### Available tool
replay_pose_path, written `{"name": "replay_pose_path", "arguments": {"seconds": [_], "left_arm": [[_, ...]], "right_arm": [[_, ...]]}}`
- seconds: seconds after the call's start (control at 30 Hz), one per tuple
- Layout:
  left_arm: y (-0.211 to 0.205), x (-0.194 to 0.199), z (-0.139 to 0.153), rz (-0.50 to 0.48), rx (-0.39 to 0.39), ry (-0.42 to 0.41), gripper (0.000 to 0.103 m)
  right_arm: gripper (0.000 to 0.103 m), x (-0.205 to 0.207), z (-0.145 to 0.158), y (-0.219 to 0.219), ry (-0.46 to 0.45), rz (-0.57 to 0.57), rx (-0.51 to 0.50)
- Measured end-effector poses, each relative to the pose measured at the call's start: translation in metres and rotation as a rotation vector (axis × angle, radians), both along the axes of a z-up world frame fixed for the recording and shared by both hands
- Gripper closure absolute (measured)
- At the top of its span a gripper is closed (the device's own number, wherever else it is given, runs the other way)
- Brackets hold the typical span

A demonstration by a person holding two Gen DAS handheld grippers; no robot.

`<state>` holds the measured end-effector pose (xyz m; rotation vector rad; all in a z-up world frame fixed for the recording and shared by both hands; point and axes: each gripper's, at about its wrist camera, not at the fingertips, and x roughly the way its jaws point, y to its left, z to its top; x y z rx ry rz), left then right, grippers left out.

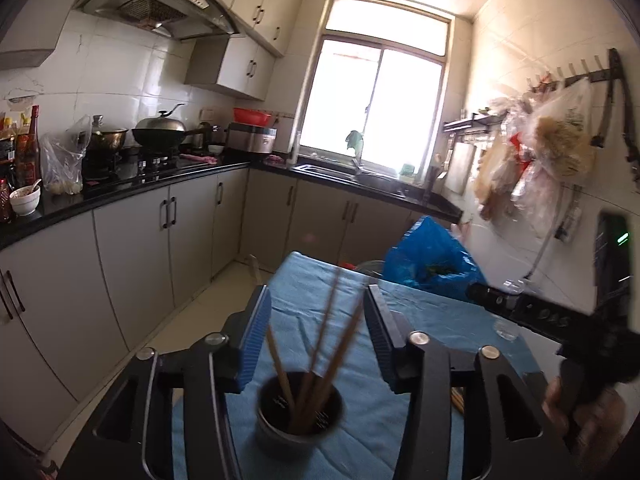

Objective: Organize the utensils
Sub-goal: 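Return both tools down over the remaining chopsticks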

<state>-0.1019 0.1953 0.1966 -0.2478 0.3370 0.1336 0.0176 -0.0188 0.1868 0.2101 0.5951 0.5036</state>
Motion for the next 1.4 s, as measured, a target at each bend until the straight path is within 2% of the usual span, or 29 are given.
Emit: {"name": "replay_pose_path", "arguments": {"seconds": [0.1,0.2,0.23,0.27,0.33,0.5,0.53,0.6,0.63,0.67,0.83,1.0,1.2,1.27,1.37,1.4], "left_arm": [[-0.029,-0.020,-0.004,-0.064,0.000,-0.001,0.046],[-0.062,-0.025,-0.019,-0.137,0.008,0.035,0.045],[-0.073,-0.023,-0.026,-0.161,0.016,0.056,0.045],[-0.085,-0.019,-0.034,-0.185,0.027,0.089,0.045],[-0.105,-0.007,-0.050,-0.233,0.029,0.161,0.045],[-0.132,0.029,-0.090,-0.294,0.004,0.349,0.045],[-0.134,0.033,-0.096,-0.291,0.003,0.368,0.045],[-0.135,0.041,-0.107,-0.277,0.011,0.400,0.045],[-0.135,0.044,-0.111,-0.266,0.015,0.415,0.045],[-0.135,0.047,-0.115,-0.261,0.014,0.425,0.045],[-0.140,0.068,-0.136,-0.259,0.001,0.495,0.045],[-0.159,0.093,-0.154,-0.280,0.021,0.545,0.045],[-0.184,0.126,-0.170,-0.285,0.085,0.594,0.045],[-0.191,0.137,-0.176,-0.283,0.101,0.623,0.050],[-0.200,0.145,-0.177,-0.285,0.117,0.639,0.079],[-0.202,0.149,-0.178,-0.276,0.124,0.665,0.103]], "right_arm": [[0.056,0.006,-0.029,-0.049,0.067,-0.077,-0.089],[0.057,0.018,-0.076,-0.088,0.198,-0.127,-0.164],[0.061,0.021,-0.096,-0.101,0.248,-0.139,-0.183],[0.068,0.024,-0.107,-0.108,0.279,-0.144,-0.190],[0.072,0.030,-0.132,-0.122,0.338,-0.149,-0.195],[0.073,0.042,-0.169,-0.133,0.407,-0.161,-0.242],[0.076,0.043,-0.175,-0.136,0.421,-0.162,-0.246],[0.081,0.039,-0.176,-0.135,0.415,-0.172,-0.250],[0.090,0.037,-0.176,-0.135,0.429,-0.169,-0.236],[0.093,0.036,-0.177,-0.134,0.447,-0.164,-0.217],[0.096,0.010,-0.179,-0.119,0.524,-0.087,-0.101],[0.096,0.002,-0.177,-0.134,0.473,-0.195,-0.197],[0.095,-0.002,-0.175,-0.160,0.474,-0.214,-0.174],[0.095,-0.003,-0.175,-0.160,0.474,-0.213,-0.173],[0.095,-0.003,-0.174,-0.159,0.471,-0.214,-0.182],[0.095,-0.003,-0.174,-0.159,0.474,-0.216,-0.180]]}}
